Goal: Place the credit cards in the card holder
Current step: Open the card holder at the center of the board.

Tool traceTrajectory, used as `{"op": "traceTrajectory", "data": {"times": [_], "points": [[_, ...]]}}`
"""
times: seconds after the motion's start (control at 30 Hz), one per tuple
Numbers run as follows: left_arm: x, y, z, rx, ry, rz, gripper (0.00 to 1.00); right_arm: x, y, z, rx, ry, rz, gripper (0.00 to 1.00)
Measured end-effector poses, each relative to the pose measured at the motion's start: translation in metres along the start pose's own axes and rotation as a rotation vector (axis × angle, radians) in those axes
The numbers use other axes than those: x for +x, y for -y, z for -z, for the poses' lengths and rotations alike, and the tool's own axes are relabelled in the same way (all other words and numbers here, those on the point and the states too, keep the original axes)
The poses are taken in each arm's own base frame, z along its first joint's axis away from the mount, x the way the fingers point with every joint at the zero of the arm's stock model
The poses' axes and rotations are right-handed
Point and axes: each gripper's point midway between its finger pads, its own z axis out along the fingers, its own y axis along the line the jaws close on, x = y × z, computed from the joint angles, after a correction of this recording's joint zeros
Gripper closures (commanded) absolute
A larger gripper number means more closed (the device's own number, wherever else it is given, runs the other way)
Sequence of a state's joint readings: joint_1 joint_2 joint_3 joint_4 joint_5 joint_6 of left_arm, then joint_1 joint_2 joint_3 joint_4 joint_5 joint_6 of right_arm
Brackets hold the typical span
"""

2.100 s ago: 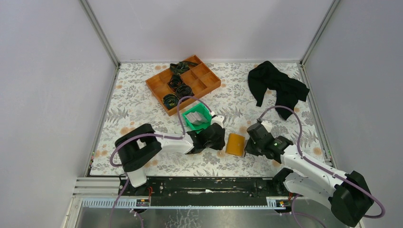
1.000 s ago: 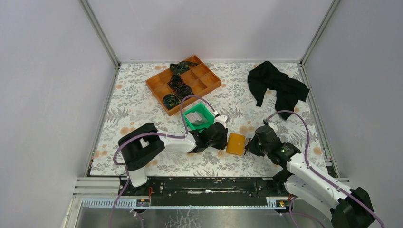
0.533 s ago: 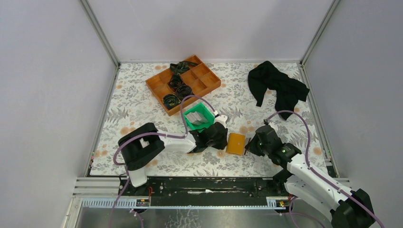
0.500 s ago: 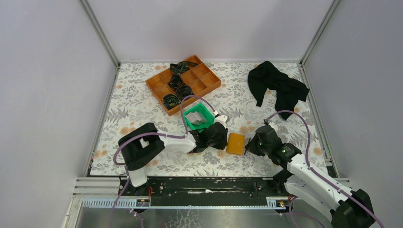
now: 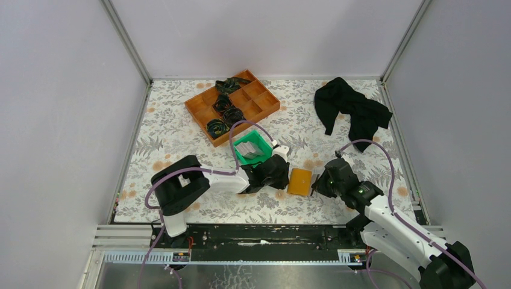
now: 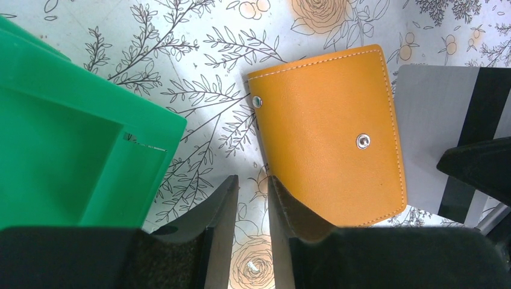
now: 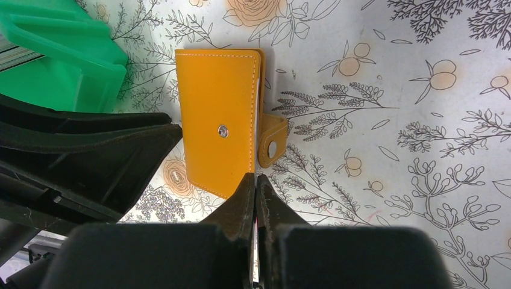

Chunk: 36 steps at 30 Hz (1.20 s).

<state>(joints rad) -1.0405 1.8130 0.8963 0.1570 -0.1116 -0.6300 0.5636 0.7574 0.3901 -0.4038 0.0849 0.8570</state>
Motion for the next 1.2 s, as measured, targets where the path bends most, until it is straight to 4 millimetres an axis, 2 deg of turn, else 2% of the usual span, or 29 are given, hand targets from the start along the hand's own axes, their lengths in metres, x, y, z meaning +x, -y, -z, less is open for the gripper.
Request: {"op": "traceTrajectory", "data": {"times": [0.9,1.2], "points": [[-0.002,0.002,-0.003,0.003,0.003,0.0,0.68,-0.004,0.004,0.0,0.014,0.005,0.012,1.0],[-0.004,0.004,-0.005,0.004,0.005,0.0,0.68,-0.012,-0.002,0.005,0.008,0.015,0.027,1.0]]}}
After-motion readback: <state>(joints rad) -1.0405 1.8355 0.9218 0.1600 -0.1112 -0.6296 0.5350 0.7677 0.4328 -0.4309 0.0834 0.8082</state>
